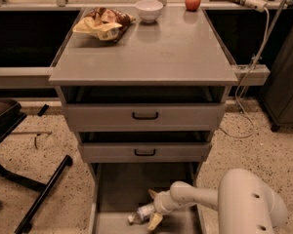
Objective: Pick blue plastic bottle from bottom drawer and place on counter
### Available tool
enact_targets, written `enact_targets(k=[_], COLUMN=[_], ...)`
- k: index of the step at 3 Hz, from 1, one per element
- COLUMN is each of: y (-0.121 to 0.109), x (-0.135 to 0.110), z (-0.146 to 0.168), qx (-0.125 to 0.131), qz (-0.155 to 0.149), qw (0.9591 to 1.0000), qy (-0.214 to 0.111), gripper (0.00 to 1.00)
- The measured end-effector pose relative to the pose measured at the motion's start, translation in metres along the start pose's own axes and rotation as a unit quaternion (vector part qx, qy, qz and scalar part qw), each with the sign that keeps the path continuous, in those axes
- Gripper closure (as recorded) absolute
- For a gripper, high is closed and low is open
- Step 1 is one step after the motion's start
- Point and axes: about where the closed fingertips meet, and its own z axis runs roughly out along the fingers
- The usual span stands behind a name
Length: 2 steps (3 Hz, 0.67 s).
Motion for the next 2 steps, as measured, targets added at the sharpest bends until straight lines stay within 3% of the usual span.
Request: enact_targets(k=[2], y=[-0.0016], x=[0.0003], z=[0.0007], qx=[0.0], qz=[0.0], qw=[1.0], qy=[0.0], gripper=[0.42])
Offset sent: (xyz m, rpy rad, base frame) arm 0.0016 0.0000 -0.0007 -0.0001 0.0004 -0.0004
